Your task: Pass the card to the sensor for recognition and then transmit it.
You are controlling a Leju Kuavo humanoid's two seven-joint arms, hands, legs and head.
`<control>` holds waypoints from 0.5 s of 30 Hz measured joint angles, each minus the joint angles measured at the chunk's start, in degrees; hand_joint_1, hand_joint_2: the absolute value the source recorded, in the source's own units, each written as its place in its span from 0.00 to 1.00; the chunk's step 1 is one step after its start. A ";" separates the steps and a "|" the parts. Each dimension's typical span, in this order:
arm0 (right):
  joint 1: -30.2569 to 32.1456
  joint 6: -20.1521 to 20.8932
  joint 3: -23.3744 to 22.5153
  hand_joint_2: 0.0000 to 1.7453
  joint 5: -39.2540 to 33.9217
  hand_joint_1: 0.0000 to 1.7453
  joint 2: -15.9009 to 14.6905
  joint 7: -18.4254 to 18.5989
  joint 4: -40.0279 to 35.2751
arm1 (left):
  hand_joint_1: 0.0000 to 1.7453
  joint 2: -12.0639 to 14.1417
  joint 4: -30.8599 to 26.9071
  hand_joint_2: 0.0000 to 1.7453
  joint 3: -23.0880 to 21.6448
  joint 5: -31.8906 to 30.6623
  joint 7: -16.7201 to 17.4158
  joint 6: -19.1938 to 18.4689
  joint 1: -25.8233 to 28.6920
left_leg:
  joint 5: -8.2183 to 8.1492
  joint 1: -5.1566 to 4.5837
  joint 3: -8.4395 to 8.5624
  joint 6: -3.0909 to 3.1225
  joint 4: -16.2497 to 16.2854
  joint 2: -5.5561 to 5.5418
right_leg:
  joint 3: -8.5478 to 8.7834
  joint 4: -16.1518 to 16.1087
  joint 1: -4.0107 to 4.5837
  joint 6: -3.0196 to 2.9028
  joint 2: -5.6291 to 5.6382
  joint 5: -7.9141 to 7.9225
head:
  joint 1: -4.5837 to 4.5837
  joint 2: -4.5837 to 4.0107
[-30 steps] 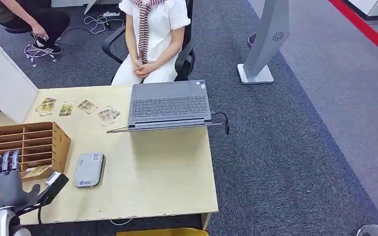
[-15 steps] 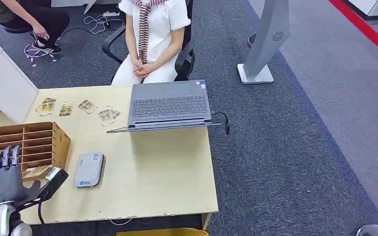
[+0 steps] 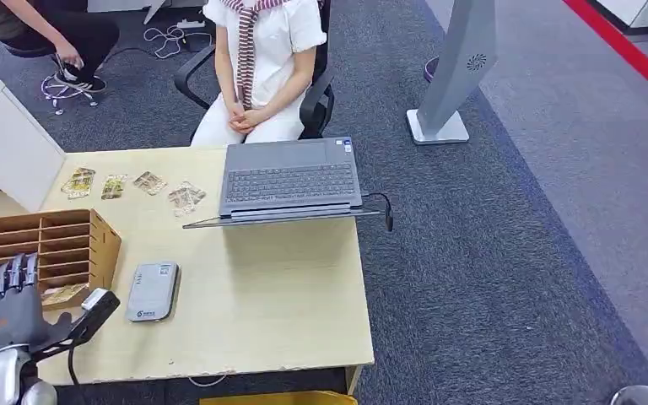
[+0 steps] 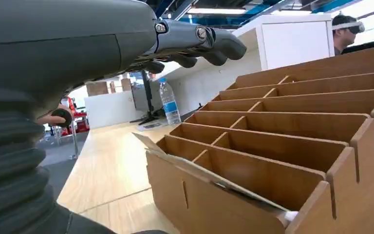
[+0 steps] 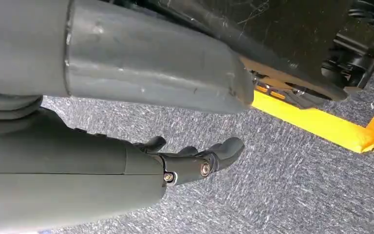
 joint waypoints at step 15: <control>-0.11 0.02 0.00 0.00 0.07 0.00 0.15 0.00 0.00 | 1.00 0.00 1.00 1.00 -0.02 -0.11 0.11 1.49 -0.09 | 0.00 0.00 -0.01 0.00 0.00 0.00 | 0.00 0.00 0.00 0.00 0.00 0.00 | 0.02 0.00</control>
